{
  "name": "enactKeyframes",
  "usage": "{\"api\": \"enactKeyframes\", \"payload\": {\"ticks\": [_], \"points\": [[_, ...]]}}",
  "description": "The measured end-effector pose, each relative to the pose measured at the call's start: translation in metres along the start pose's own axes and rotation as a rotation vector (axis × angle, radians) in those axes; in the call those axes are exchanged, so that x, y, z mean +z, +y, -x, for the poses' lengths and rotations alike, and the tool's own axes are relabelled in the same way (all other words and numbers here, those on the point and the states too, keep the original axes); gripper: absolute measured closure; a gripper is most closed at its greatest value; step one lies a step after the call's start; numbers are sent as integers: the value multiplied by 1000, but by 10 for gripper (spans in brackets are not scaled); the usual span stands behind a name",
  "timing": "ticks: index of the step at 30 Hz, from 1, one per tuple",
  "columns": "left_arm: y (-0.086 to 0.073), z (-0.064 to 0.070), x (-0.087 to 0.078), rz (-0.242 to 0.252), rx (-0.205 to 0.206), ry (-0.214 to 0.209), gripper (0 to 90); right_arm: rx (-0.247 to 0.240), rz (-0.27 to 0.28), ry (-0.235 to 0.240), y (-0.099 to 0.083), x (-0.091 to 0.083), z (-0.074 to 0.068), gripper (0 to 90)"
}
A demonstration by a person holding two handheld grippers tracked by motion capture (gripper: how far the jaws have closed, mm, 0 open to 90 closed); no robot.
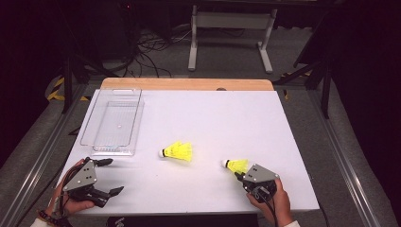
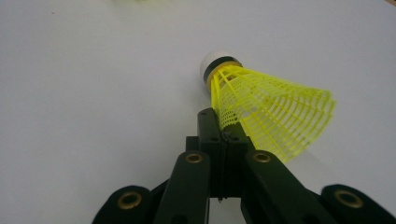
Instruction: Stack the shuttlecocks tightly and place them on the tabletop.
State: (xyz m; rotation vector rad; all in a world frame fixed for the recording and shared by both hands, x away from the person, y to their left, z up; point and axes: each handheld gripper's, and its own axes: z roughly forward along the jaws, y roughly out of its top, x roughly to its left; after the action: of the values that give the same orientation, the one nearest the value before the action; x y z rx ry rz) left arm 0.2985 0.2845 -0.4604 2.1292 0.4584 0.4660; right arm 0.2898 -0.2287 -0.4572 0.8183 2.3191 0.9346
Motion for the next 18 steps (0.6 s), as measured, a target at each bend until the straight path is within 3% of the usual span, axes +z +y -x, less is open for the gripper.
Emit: {"api": "enactKeyframes", "payload": {"ticks": [18], "points": [[1,0,0,1,6,-1,54,0,19,-14,0,-4,0,900]]}}
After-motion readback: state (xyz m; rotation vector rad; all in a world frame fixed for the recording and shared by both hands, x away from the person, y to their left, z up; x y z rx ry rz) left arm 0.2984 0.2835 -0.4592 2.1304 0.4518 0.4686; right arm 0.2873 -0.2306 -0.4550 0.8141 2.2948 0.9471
